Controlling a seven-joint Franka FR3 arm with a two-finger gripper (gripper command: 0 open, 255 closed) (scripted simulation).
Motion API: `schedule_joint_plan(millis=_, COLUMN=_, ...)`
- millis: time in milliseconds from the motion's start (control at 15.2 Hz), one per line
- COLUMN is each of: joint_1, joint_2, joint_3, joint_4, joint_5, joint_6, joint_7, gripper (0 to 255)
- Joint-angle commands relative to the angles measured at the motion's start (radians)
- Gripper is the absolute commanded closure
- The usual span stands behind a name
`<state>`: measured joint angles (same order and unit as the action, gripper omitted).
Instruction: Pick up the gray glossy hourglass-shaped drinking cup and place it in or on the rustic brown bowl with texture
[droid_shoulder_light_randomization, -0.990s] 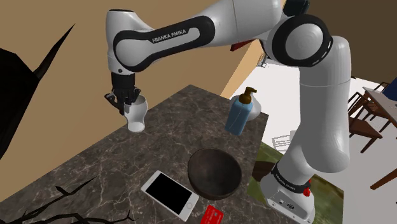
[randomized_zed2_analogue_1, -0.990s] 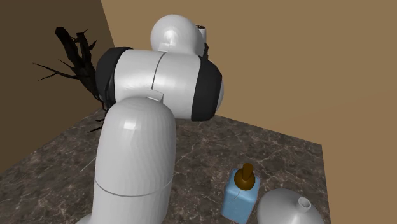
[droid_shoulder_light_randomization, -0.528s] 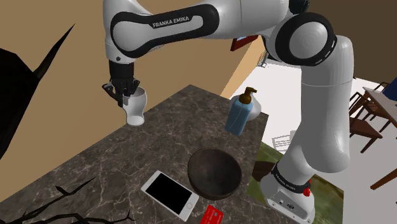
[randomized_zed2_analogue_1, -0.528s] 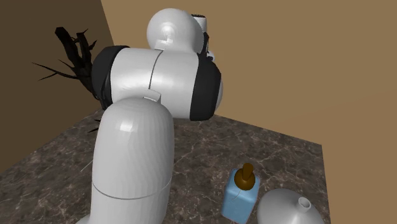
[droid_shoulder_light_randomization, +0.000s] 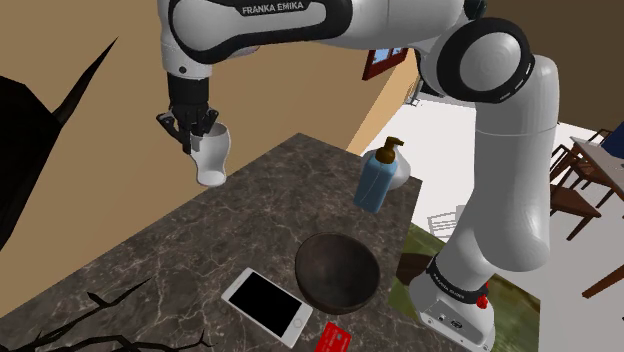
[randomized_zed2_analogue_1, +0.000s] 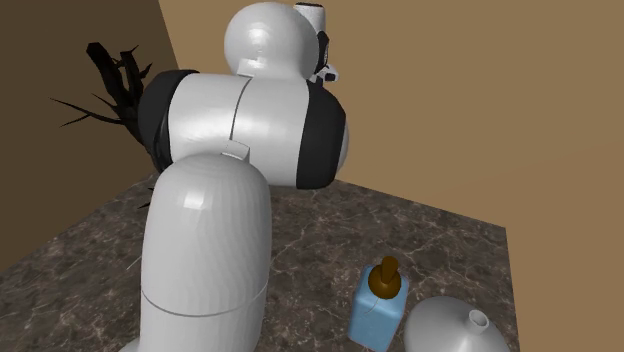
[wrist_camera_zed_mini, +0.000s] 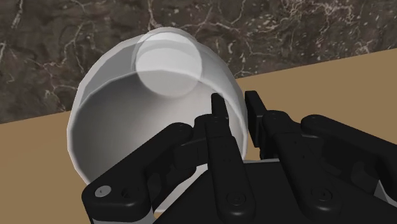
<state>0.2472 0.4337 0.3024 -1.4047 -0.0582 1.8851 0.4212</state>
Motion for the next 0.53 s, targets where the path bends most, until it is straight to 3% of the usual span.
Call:
schedule_joint_plan(millis=0, joint_1=0.001, joint_2=-0.004, joint_3=0.001, joint_4=0.023, joint_5=0.001, joint_6=-0.026, joint_7=0.001, gripper=255)
schedule_joint_plan(millis=462, joint_1=0.009, joint_2=0.001, joint_3=0.003, joint_4=0.125, joint_5=0.0, joint_6=-0.123, joint_7=0.004, gripper=255)
